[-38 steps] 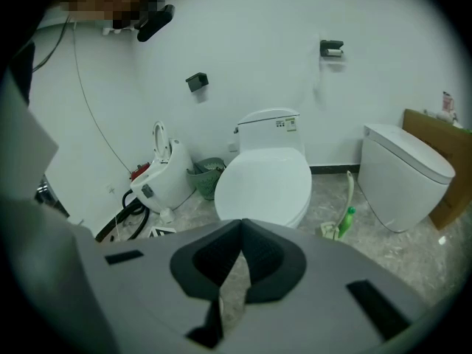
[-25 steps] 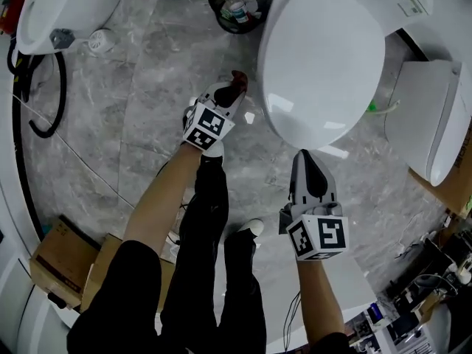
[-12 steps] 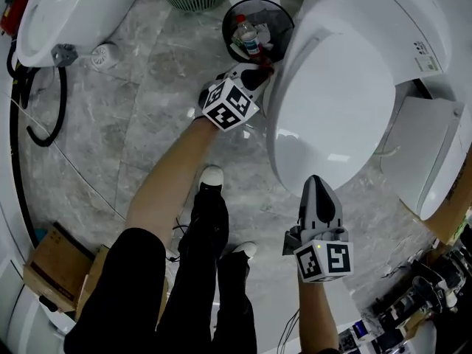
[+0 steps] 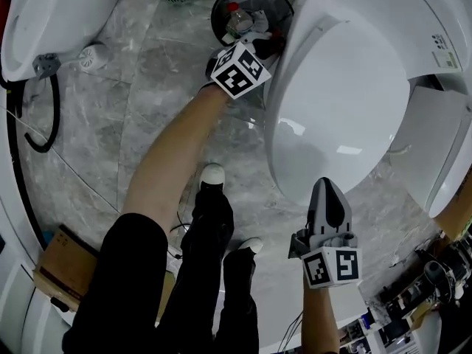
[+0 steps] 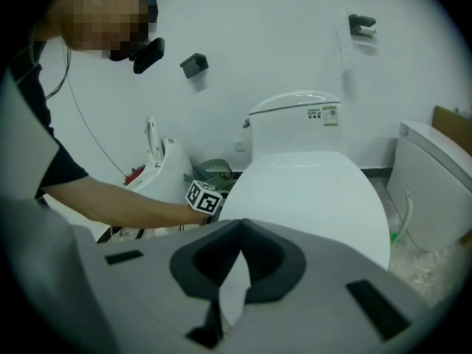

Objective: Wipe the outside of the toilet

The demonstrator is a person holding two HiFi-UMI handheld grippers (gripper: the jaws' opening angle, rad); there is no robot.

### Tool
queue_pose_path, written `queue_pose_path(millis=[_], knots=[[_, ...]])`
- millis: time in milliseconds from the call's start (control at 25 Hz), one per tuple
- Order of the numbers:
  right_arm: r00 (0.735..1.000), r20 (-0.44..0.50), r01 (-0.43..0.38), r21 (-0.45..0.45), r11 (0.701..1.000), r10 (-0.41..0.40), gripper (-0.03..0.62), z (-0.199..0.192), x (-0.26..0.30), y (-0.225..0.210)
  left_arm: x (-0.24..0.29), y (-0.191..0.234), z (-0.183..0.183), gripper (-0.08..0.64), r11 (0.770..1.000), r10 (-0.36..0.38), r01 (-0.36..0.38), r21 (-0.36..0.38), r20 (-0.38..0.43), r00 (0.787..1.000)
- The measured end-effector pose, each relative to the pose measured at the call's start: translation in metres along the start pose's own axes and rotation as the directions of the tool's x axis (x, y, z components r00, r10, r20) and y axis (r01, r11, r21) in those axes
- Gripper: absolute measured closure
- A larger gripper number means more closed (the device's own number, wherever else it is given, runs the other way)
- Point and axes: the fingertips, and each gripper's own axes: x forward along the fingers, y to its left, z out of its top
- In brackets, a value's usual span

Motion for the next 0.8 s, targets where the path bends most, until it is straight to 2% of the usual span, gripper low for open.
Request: queue_pose_path(millis=[400, 800], knots=[[1.0, -0.002, -0.01, 0.023, 1.0, 0.01, 0.592, -0.01, -0.001, -0.006, -0.004, -0.018, -0.01, 0.508, 0.996, -0.04, 0.043, 0.077, -0.034, 0.999], [1.0, 0.016, -0.018, 0.039, 0.999, 0.018, 0.591, -0.019, -0.016, -0.008, -0.022, -0.044, -0.023, 0.508, 0.998, -0.023, 0.025, 0.056, -0.041, 0.999]])
